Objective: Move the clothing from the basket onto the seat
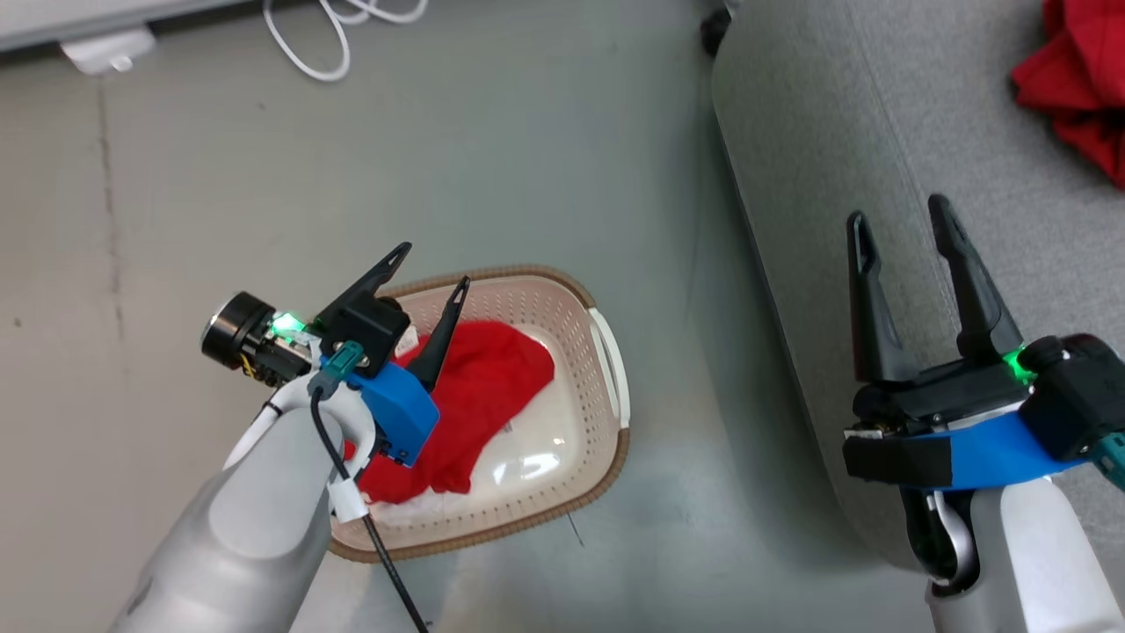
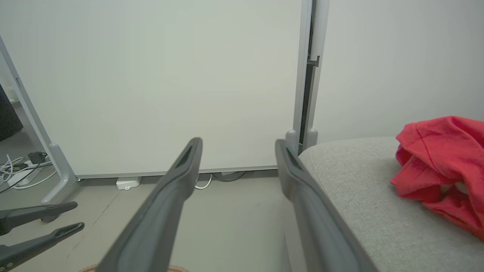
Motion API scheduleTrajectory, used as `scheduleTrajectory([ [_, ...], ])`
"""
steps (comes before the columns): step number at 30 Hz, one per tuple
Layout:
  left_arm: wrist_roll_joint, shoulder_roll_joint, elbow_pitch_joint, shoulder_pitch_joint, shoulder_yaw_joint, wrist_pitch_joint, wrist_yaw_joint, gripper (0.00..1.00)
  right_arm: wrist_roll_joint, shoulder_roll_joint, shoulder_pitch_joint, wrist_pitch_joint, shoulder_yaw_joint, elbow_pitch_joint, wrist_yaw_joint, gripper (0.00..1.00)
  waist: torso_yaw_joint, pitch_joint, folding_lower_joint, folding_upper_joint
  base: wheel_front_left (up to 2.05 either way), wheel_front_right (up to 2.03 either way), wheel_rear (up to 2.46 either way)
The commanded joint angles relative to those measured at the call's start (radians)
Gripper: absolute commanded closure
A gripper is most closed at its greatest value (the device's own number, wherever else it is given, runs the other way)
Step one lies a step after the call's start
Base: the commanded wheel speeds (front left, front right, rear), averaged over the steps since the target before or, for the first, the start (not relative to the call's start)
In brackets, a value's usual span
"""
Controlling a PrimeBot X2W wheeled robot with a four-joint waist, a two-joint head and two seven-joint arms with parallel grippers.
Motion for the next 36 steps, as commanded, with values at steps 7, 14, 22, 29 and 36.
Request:
scheduleTrajectory([
  [7, -0.034, 0.017, 0.183, -0.161, -0.194, 0.005, -0.001, 0.0, 0.008, 0.001, -0.084, -0.004, 0.013, -0.038, 0.0, 0.0, -0.071, 0.192, -0.0003, 0.0, 0.0, 0.0, 0.0],
  [14, -0.072, 0.012, 0.314, -0.274, -0.397, 0.072, -0.001, 0.0, 0.01, 0.002, -0.133, -0.004, 0.015, -0.07, 0.0, 0.0, -0.091, 0.309, -0.0003, 0.0, 0.0, 0.0, 0.0],
  [22, -0.151, 0.022, 0.402, -0.357, -0.604, 0.231, -0.001, 0.0, 0.017, 0.002, -0.168, -0.004, 0.014, -0.102, 0.0, 0.0, -0.109, 0.416, -0.0003, 0.0, 0.0, 0.0, 0.0],
  [29, -0.169, 0.043, 0.436, -0.408, -0.676, 0.342, -0.001, 0.0, 0.024, 0.001, -0.179, -0.004, 0.013, -0.124, 0.0, 0.0, -0.122, 0.479, -0.0003, 0.0, 0.0, 0.0, 0.0],
  [36, -0.137, 0.066, 0.461, -0.447, -0.695, 0.426, -0.001, 0.0, 0.029, 0.002, -0.186, -0.004, 0.012, -0.163, 0.0, 0.0, -0.139, 0.544, -0.0003, 0.0, 0.0, 0.0, 0.0],
])
